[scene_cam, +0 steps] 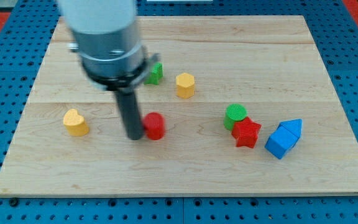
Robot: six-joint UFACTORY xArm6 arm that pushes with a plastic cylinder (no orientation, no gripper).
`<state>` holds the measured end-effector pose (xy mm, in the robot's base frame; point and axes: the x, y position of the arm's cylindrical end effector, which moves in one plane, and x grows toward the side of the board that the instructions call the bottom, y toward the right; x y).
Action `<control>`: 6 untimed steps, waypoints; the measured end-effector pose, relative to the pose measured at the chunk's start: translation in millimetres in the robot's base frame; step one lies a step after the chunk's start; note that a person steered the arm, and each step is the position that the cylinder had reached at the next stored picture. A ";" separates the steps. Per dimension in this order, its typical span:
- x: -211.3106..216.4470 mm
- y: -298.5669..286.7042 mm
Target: Place the red circle diagonally to the top left of the blue cube
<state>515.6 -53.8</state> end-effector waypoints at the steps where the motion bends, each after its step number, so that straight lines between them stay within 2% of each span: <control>1: -13.9 33.6; 2: -30.3 17.7; 3: -26.7 98.6; 4: -27.0 114.5; 5: -33.3 72.8; 6: -6.9 -21.9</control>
